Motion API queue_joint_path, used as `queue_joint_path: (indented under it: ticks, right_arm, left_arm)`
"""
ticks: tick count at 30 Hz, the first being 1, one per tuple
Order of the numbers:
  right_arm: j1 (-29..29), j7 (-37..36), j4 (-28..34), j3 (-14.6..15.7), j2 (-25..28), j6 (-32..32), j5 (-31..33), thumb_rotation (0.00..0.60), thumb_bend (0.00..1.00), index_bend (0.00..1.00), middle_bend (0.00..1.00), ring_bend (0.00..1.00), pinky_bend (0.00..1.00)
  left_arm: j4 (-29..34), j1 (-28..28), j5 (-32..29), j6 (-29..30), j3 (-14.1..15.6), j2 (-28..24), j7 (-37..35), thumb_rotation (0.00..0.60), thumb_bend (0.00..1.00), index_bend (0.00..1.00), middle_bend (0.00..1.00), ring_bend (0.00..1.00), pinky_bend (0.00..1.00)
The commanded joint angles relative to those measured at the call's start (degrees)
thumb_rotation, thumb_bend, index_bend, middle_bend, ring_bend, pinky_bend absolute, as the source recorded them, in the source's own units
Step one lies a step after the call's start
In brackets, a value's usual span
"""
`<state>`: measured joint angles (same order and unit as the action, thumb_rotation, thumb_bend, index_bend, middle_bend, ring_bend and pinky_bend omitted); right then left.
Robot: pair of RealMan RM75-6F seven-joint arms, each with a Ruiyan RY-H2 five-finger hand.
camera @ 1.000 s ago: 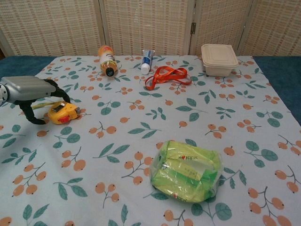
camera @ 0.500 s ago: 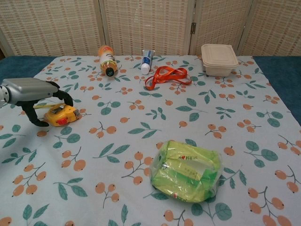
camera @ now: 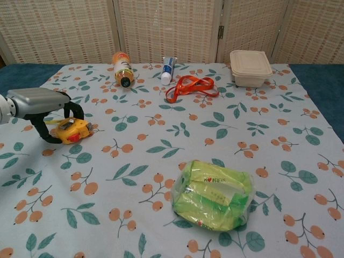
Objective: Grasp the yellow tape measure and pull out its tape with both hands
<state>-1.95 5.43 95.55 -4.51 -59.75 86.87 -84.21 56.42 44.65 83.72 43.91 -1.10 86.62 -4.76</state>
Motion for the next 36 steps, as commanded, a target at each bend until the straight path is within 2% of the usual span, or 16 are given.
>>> queue_joint_path:
  ticks: [1,5,9,17,21,24,31,36]
  right_arm:
    - [-0.32,0.17,0.33,-0.13,0.05,0.05,-0.54,0.600,0.43,0.00,0.02,0.10,0.00]
    - [-1.69,-0.96,2.22,-0.25,0.63,-1.14,-2.21,0.600,0.42,0.00,0.04,0.10,0.00]
    - [-4.51,-3.52,5.50,-0.42,1.37,-3.78,-5.30,0.600,0.42,0.01,0.06,0.10,0.00]
    - [-12.96,-4.10,14.09,-2.90,0.83,-12.58,-7.49,0.600,0.42,0.19,0.05,0.04,0.00]
    - [-17.53,-4.61,17.49,-4.62,-1.23,-18.12,-4.84,0.600,0.42,0.32,0.01,0.00,0.00]
    - [-20.06,-4.28,18.64,-5.63,-3.33,-21.13,-2.08,0.600,0.42,0.36,0.00,0.00,0.00]
    - [-25.32,0.12,19.68,-7.90,-8.40,-26.38,6.76,0.600,0.42,0.38,0.00,0.00,0.00]
    - [-27.86,2.36,19.43,-9.15,-11.28,-27.40,11.41,0.600,0.42,0.38,0.00,0.00,0.00]
  left_arm:
    - [-0.21,-0.80,0.03,2.11,-0.63,0.54,-2.76,0.600,0.32,0.56,0.52,0.44,0.15]
    - [2.80,-1.69,-0.76,5.35,-2.23,-0.32,-4.22,0.600,0.32,0.57,0.53,0.45,0.16]
    - [9.53,-2.54,-1.88,9.25,-4.39,-2.11,-2.47,0.600,0.32,0.57,0.54,0.45,0.16]
    - [28.33,-2.77,-6.12,12.17,-7.51,-6.01,10.15,0.600,0.32,0.58,0.54,0.45,0.16]
    - [35.15,-2.30,-8.58,13.71,-9.07,-5.72,16.41,0.600,0.32,0.58,0.55,0.45,0.16]
    - [38.02,-1.87,-9.89,14.84,-9.97,-4.66,19.72,0.600,0.32,0.59,0.56,0.46,0.16]
    - [42.07,-0.25,-13.95,15.87,-11.12,-1.50,27.28,0.600,0.32,0.59,0.56,0.46,0.14]
    - [41.80,0.48,-14.91,17.82,-11.32,1.48,31.03,0.600,0.33,0.59,0.58,0.47,0.14]
